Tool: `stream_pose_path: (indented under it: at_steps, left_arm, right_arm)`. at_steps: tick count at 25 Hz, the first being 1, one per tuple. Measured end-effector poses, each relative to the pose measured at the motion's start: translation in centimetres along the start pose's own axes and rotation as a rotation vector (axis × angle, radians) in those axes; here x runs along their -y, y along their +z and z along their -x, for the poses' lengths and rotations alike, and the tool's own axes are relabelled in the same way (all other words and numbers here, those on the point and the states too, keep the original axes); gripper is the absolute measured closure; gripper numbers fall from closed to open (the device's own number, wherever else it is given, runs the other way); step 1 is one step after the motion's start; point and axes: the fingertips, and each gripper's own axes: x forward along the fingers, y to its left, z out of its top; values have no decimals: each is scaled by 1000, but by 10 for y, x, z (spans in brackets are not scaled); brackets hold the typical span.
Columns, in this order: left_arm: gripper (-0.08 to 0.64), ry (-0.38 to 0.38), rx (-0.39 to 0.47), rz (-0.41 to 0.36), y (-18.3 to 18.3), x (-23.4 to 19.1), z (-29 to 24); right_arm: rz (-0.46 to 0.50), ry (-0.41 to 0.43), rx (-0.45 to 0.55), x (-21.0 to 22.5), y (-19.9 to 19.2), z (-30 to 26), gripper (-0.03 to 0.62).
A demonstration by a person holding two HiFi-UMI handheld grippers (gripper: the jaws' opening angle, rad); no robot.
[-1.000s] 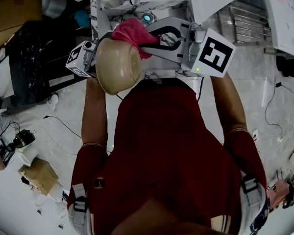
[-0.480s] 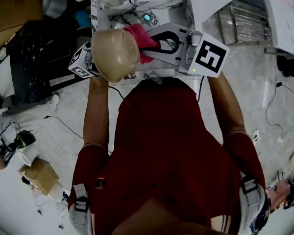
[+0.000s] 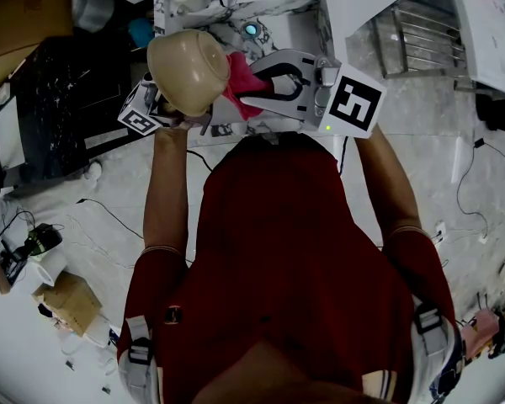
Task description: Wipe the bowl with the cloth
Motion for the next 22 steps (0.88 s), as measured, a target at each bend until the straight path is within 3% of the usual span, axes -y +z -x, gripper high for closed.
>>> stream_pose_path:
  at_steps: [14, 22]
  left_arm:
    - [541, 176, 15, -5, 3, -30, 17]
    - [541, 196, -16, 1, 1, -34, 25]
  right_arm:
    - [40, 68, -23, -20, 5, -1, 535]
    - [69, 54, 19, -23, 23, 7, 535]
